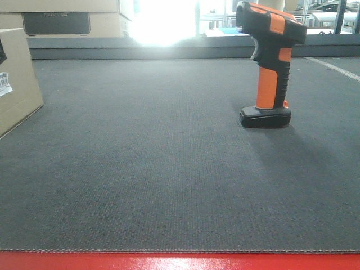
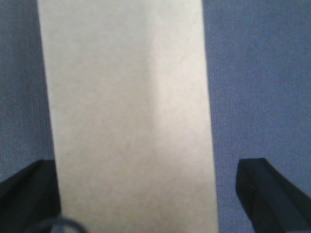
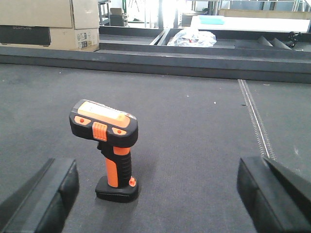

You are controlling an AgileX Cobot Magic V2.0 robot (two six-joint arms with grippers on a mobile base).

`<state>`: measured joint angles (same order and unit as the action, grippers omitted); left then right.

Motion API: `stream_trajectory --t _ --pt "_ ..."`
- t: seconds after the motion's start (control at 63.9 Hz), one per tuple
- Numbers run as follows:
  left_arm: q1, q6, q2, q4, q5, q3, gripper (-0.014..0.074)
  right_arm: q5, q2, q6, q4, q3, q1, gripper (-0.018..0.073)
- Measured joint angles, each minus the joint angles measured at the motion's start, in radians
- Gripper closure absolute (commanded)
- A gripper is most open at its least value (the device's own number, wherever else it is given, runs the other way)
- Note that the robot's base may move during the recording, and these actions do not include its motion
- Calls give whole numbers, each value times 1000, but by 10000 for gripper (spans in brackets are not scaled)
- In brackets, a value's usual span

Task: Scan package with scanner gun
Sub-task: 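Grasp the tan box with the left gripper and lift it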

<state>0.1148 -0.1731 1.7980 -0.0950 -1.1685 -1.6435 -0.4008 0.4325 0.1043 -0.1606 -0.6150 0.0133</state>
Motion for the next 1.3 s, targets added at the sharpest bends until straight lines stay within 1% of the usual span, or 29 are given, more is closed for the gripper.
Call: stream_trajectory --t 0.031,0.063,0.141,0.156,0.203,0.219,0.266,0.282,0.438,0.548,0.626,0.673,0.767,0.814,0.876,0.955,1.095,1.189,1.299 --pt "0 0 0 0 0 0 92 0 0 0 0 0 0 -9" --pt "0 -2 0 0 0 0 155 0 0 0 0 0 0 -9" --pt "0 -2 0 0 0 0 341 0 0 0 0 0 0 -9" --pt "0 -4 0 0 0 0 397 0 0 0 0 0 0 -9" --pt "0 -7 0 0 0 -2 514 0 0 0 0 0 0 -9" --pt "0 -7 0 0 0 -2 573 0 0 0 0 0 0 -9" --pt "0 -7 0 0 0 -5 690 0 0 0 0 0 0 -9" --pt "0 -7 0 0 0 -5 706 0 0 0 0 0 0 -9" --pt "0 -7 0 2 -27 -27 708 -2 0 0 0 0 0 -9" --pt "0 -7 0 2 -52 -69 708 -2 0 0 0 0 0 -9" --pt "0 -7 -13 -24 -54 -95 708 -2 0 0 0 0 2 -9" --pt "0 -7 -26 -60 -54 -99 708 -2 0 0 0 0 9 -9" --pt "0 -7 -65 -159 -56 -103 708 -2 0 0 0 0 27 -9" --pt "0 -7 -87 -237 -56 -103 708 -2 0 0 0 0 36 -9" --pt "0 -7 -113 -317 -56 -103 708 -2 0 0 0 0 40 -9" --pt "0 -7 -144 -438 -56 -87 708 -2 0 0 0 0 43 -9" --pt "0 -7 -194 -578 -56 -4 708 -9 0 0 0 0 63 -9" --pt "0 -7 -219 -612 -56 76 708 -29 0 0 0 0 88 -9" --pt "0 -7 -235 -619 -56 171 708 -39 0 0 -6 18 124 -9"
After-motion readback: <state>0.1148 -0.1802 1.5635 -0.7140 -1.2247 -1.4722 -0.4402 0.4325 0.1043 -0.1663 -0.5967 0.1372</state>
